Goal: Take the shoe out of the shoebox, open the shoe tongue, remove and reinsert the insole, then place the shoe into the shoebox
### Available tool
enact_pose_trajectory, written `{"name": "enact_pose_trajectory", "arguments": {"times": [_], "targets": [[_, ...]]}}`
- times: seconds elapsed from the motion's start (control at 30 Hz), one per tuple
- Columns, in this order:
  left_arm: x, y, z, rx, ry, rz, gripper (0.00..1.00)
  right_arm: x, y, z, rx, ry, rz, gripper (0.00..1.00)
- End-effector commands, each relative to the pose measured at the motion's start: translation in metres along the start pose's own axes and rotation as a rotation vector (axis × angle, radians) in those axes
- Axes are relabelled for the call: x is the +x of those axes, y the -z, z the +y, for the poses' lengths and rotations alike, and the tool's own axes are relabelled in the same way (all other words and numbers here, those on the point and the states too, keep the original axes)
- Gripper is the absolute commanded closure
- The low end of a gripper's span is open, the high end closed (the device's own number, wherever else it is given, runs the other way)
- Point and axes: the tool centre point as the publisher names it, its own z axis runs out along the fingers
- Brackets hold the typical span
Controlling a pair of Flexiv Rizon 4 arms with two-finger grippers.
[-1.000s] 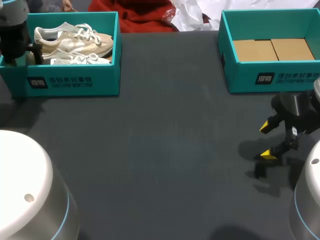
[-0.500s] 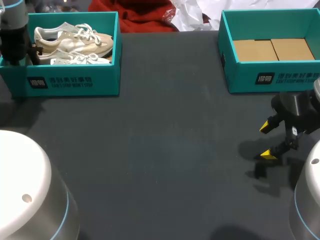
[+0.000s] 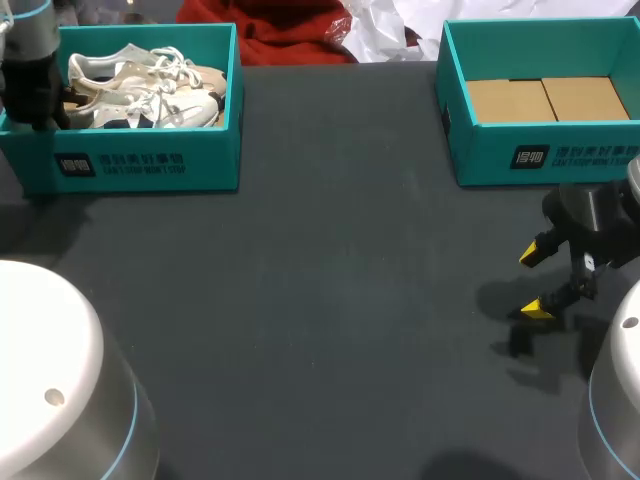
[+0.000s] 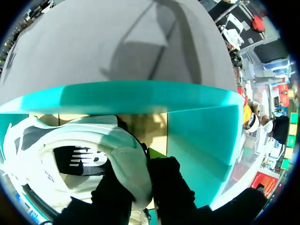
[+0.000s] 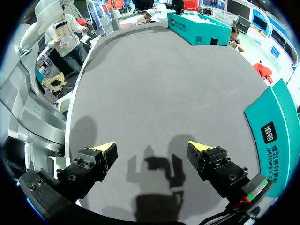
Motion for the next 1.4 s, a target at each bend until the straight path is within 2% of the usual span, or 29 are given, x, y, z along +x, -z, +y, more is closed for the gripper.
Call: {"name": "enact_pose_trajectory", "arguments": {"times": [0.03,0.57,1.0,1.4], "targets": [[0.002,0.002,0.0,0.001,-0.005,0.002,1.0,0.002,0.0,0.0,0.002,0.0,-0.004,0.0],[0.017,0.017,0.008,-0.019,0.011,-0.009,1.0,0.002,0.0,0.0,0.002,0.0,-0.004,0.0],[0.026,0.062,0.016,-0.079,0.02,-0.034,1.0,0.002,0.0,0.0,0.002,0.0,-0.004,0.0],[0.028,0.11,0.025,-0.067,0.024,-0.014,1.0,0.002,0.0,0.0,0.002,0.0,-0.004,0.0]]}}
